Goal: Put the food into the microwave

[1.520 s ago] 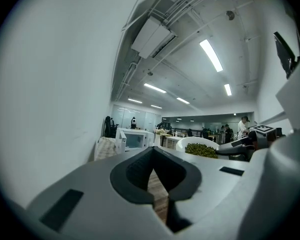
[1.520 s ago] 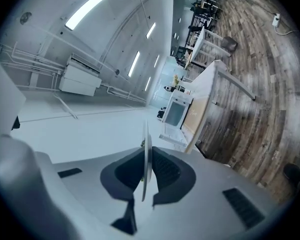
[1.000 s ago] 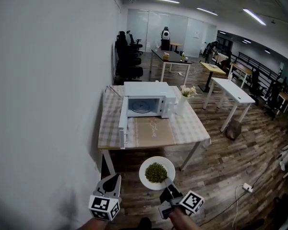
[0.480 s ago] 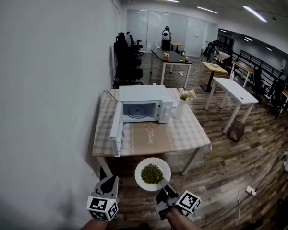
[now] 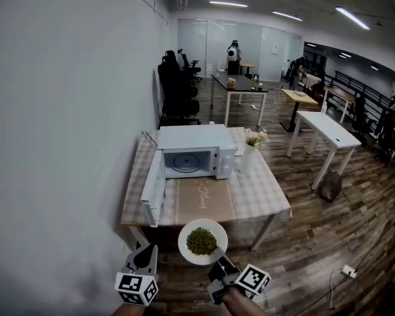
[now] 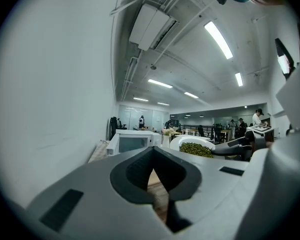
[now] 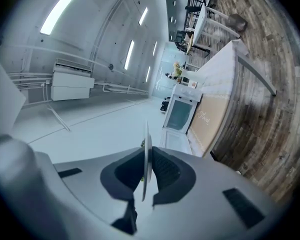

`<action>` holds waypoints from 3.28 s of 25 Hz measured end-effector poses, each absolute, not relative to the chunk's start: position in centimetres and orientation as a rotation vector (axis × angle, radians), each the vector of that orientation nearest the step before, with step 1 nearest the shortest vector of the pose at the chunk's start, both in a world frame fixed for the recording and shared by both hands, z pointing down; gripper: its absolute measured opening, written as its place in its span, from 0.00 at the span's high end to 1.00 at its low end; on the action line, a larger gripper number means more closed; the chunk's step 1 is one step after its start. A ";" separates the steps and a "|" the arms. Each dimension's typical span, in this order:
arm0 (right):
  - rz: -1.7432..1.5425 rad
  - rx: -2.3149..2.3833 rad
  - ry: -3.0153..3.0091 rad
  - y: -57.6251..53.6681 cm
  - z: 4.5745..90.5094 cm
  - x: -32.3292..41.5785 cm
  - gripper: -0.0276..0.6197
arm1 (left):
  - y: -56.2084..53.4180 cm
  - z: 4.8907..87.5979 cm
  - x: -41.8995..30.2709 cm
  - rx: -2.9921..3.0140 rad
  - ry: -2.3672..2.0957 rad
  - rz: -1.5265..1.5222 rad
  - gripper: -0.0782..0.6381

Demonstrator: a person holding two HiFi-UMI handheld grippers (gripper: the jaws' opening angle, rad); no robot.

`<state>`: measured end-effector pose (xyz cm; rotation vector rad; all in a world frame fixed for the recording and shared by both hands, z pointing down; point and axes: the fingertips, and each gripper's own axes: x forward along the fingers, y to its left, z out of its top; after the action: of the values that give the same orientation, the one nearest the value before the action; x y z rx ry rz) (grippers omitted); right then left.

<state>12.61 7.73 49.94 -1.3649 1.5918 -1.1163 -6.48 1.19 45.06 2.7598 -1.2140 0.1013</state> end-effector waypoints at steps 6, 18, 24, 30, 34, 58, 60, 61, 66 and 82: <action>-1.124 -1.374 1.585 6.2 49.6 13.4 0.90 | -0.2 44.1 -5.6 2.763 -1.189 0.068 0.88; -1.089 -1.411 1.554 -1.3 50.2 13.9 0.90 | -7.6 44.7 -3.8 2.833 -1.104 0.066 0.88; -1.083 -1.436 1.540 -5.1 50.4 13.5 0.90 | -10.5 45.2 -3.3 2.838 -1.029 0.072 0.88; -1.097 -1.479 1.506 -8.3 50.6 13.3 0.90 | -14.1 45.4 -3.2 2.835 -0.984 0.054 0.88; -1.078 -1.510 1.492 -9.9 50.2 13.4 0.90 | -15.3 44.9 -3.2 2.822 -0.904 0.009 0.88; -1.194 -1.483 1.529 -23.5 52.4 18.9 0.90 | -23.4 45.5 3.7 2.784 -0.953 0.100 0.88; -1.210 -1.468 1.530 -24.7 52.8 19.6 0.90 | -24.4 45.8 4.5 2.759 -0.975 0.095 0.88; -1.213 -1.463 1.532 -25.3 53.0 20.0 0.90 | -24.8 46.0 4.9 2.752 -0.980 0.098 0.88; -1.231 -1.425 1.550 -28.6 53.9 21.4 0.90 | -27.0 46.7 7.0 2.736 -0.990 0.131 0.88; -1.336 -1.413 1.544 -37.3 60.9 25.6 0.90 | -32.5 50.8 12.0 2.663 -1.075 0.267 0.88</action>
<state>25.62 -37.30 60.88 -1.4125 1.5442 -1.3363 12.02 -32.48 50.84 2.6633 -1.0752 0.2667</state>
